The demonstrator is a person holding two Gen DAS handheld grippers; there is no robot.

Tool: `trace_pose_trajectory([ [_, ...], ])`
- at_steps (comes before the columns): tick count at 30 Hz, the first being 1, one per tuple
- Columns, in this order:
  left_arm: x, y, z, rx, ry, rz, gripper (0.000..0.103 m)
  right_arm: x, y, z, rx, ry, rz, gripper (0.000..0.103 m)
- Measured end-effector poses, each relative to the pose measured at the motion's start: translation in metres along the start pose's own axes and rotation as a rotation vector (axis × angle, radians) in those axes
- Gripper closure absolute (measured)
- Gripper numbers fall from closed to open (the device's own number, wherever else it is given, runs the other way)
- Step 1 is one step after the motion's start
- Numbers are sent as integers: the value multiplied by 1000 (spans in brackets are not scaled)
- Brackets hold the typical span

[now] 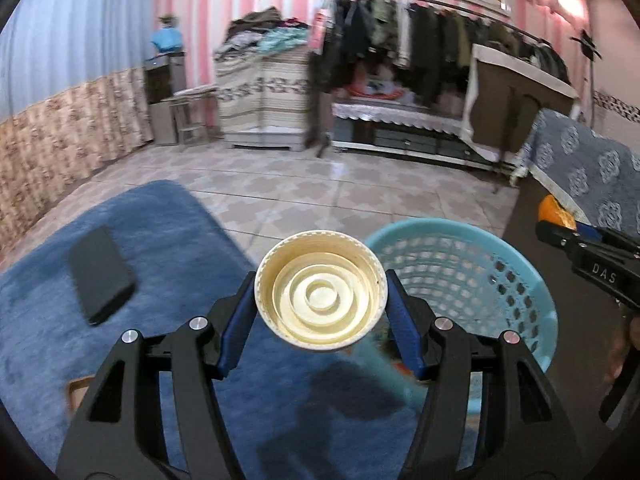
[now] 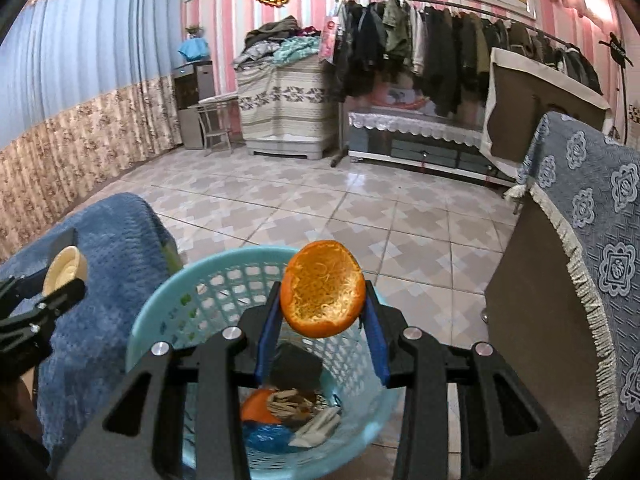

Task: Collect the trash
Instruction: 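Carry the beige lid and orange peel in both grippers over the basket, then open the left gripper to drop the beige lid into the basket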

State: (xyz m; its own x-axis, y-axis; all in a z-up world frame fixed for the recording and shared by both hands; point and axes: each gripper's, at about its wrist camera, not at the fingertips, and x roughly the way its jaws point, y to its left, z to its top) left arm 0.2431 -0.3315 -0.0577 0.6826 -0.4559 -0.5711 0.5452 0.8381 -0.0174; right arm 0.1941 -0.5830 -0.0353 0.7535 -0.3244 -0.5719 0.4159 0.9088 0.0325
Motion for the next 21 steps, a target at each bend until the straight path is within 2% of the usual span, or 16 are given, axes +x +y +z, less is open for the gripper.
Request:
trace_pose_trajectory([
  [7,39,-40,10,43,45,-68,43,7,-16,-7,50,15,0,64],
  [15,60,-73,24,89,30,-61,42,17,-30,-10,98,29,22,64],
  [17,60,-72,29,84,23,-54,32,19,-30,-11,104,31,26,64],
  [18,59,-70,31,79,11,-36,22,21,-31,-12,107,33,29,64],
  [19,56,-67,32,74,1,-24,17,22,-30,-12,107,33,32,64],
  [21,54,-60,35,64,-8,-8,15,24,-29,-12,101,35,34,64],
])
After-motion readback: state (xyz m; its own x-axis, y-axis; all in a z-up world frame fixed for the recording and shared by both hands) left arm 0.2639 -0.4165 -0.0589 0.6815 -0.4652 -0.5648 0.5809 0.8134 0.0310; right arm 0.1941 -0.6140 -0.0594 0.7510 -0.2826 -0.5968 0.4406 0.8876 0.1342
